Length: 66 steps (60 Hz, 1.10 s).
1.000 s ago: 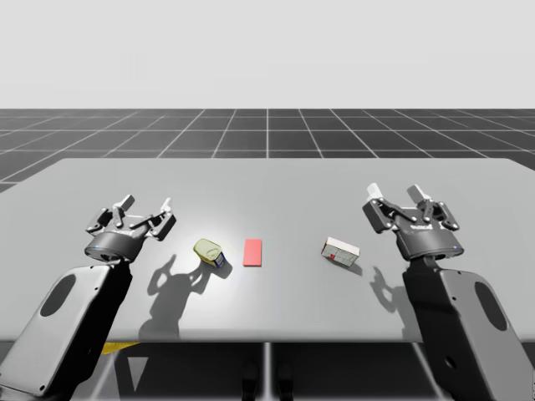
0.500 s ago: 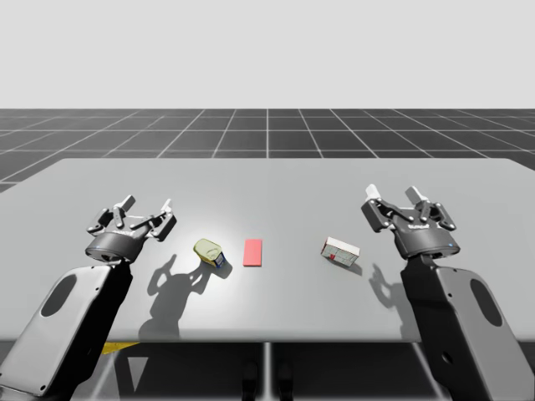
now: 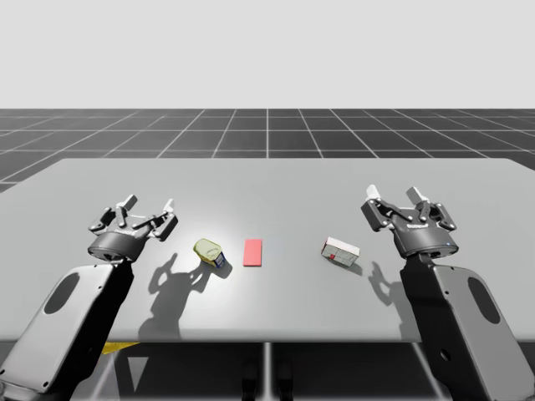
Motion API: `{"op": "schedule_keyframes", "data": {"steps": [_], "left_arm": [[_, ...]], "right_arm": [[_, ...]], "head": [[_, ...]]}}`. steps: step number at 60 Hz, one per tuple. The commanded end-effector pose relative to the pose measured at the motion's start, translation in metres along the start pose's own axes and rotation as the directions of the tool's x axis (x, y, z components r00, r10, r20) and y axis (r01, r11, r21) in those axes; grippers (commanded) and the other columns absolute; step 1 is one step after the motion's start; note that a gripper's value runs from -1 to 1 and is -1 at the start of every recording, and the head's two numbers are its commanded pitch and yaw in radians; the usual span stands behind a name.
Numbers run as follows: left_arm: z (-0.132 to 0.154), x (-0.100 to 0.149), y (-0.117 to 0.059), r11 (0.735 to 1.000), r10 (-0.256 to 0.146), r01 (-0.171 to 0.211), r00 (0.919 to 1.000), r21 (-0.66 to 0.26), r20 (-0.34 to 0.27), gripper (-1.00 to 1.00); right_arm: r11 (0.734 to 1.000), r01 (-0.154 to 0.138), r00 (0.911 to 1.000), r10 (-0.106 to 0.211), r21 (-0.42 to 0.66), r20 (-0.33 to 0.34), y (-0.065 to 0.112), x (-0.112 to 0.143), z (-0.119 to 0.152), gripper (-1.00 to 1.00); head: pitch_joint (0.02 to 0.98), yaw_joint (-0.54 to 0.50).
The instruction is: Look at the card. If it is red, pick the object on the left. If it is green, pick the object on the right.
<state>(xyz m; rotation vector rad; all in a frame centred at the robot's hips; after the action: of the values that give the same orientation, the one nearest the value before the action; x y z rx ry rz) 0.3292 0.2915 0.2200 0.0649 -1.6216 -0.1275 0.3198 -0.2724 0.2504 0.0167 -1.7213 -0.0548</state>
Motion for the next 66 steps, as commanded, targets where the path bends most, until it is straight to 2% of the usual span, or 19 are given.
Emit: {"op": "schedule_keyframes", "data": {"steps": [1, 6, 16, 44, 66], "left_arm": [[-0.0007, 0.0001, -0.0004, 1.0, -0.004, 0.004, 1.0, -0.005, 0.003, -1.0], [-0.0009, 0.0003, -0.0005, 1.0, -0.005, 0.005, 1.0, -0.007, 0.004, -1.0], [-0.0009, 0.0011, -0.0008, 1.0, -0.006, 0.006, 1.0, -0.011, 0.006, -1.0], [0.0006, 0.0019, -0.0022, 1.0, -0.007, 0.007, 1.0, -0.016, 0.006, -1.0], [0.0011, 0.0019, -0.0038, 1.0, -0.004, 0.004, 1.0, -0.02, 0.005, -1.0]], "right_arm": [[1.0, -0.008, 1.0, 0.008, -0.004, 0.002, -0.0007, -0.0001, -0.0008, -1.0], [1.0, -0.018, 0.9998, 0.018, -0.007, 0.006, -0.001, -0.0004, -0.001, -1.0], [1.0, -0.021, 0.9998, 0.021, -0.01, 0.005, -0.0005, -0.0009, -0.0009, -1.0], [0.999, -0.03, 0.9995, 0.03, -0.011, 0.008, -0.0001, -0.002, -0.0008, -1.0], [0.999, -0.036, 0.9993, 0.036, -0.006, 0.006, -0.0001, -0.0031, -0.0015, -1.0]], "head": [[0.764, 0.02], [0.811, 0.03], [0.871, 0.06], [0.869, 0.07], [0.868, 0.23]]}}
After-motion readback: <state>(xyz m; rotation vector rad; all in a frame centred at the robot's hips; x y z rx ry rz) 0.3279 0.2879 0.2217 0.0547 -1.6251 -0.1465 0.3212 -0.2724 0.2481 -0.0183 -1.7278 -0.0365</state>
